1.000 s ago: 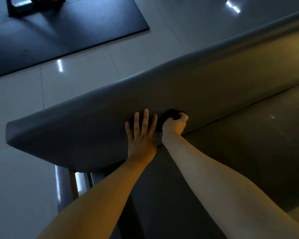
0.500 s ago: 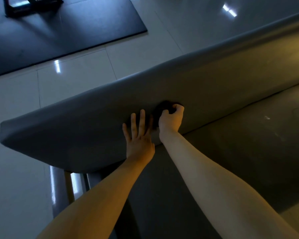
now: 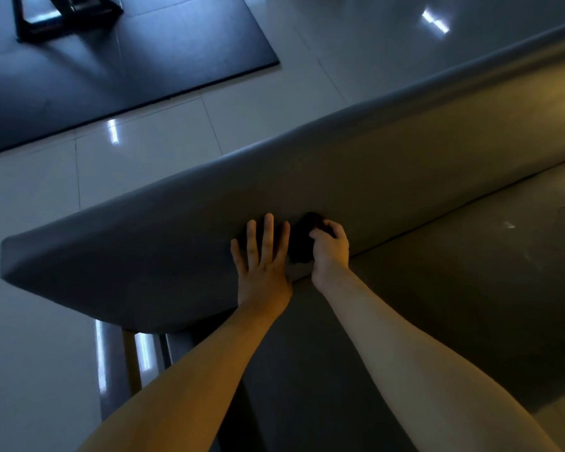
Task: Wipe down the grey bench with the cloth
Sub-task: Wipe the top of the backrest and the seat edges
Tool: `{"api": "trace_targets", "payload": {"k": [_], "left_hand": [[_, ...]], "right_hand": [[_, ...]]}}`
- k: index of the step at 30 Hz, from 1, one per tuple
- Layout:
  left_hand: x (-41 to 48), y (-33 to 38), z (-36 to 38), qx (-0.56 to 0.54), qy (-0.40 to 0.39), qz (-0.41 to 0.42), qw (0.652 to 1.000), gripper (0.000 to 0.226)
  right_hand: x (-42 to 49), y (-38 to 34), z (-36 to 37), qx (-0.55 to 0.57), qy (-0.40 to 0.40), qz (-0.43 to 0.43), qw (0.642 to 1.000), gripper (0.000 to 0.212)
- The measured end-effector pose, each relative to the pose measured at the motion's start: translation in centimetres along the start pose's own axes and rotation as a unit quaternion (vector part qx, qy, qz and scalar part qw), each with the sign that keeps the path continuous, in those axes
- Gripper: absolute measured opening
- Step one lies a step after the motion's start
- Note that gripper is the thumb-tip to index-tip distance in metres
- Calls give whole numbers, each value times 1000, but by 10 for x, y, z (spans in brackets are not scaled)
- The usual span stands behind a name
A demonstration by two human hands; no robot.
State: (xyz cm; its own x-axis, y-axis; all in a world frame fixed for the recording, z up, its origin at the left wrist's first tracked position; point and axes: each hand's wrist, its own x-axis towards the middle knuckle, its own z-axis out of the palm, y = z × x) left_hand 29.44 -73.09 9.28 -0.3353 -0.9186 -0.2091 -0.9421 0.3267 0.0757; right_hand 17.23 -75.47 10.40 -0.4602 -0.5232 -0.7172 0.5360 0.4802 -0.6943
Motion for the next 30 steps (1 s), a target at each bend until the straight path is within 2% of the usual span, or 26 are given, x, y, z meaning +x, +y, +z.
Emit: {"api": "trace_targets", "payload": {"k": [2, 4, 8, 10, 13, 14, 15, 16, 18, 19, 20, 22, 24, 26, 28, 30], "left_hand": [[-4, 3, -6, -5, -3, -5, 1000, 89], [-10, 4, -17, -26, 29, -6, 999, 87], [1, -5, -63, -63, 195, 26, 978, 84], [20, -11, -98, -63, 251, 33, 965, 76], [44, -20, -125, -81, 203, 14, 976, 68], [48, -21, -126, -76, 187, 9, 979, 66], [50, -22, -125, -65, 183, 7, 981, 64], [52, -22, -123, -56, 184, 6, 981, 63], [54, -23, -120, -49, 188, 5, 981, 62], [56, -23, -118, -49, 189, 5, 981, 61], [57, -23, -118, -49, 190, 6, 981, 61], [56, -25, -117, -60, 184, 10, 981, 62], [54, -27, -119, -82, 169, 20, 982, 66], [53, -30, -122, -100, 154, 24, 983, 68], [54, -32, -129, -114, 145, 20, 983, 65], [55, -29, -136, -151, 132, -9, 980, 61]], "right_hand": [[-15, -26, 3, 15, -35, -46, 998, 28], [-31, -52, 7, 18, -63, -100, 993, 27], [-56, -83, 22, -35, -65, -229, 971, 25], [-63, -90, 32, -70, -50, -289, 953, 25], [-60, -82, 41, -122, 0, -345, 931, 26], [-53, -74, 39, -118, 16, -319, 940, 27], [-44, -65, 36, -103, 37, -256, 961, 28], [-36, -56, 31, -86, 53, -163, 981, 27], [-25, -40, 16, -85, 50, -5, 995, 19], [-25, -35, 11, -90, 37, 13, 995, 17], [-27, -34, 8, -91, 29, -9, 995, 18], [-42, -43, 8, -95, 35, -140, 985, 23], [-62, -67, 19, -106, 12, -299, 948, 28], [-79, -92, 39, -165, -59, -419, 891, 28], [-85, -108, 60, -298, -104, -505, 803, 30], [-78, -115, 68, -421, -96, -526, 733, 34]]}}
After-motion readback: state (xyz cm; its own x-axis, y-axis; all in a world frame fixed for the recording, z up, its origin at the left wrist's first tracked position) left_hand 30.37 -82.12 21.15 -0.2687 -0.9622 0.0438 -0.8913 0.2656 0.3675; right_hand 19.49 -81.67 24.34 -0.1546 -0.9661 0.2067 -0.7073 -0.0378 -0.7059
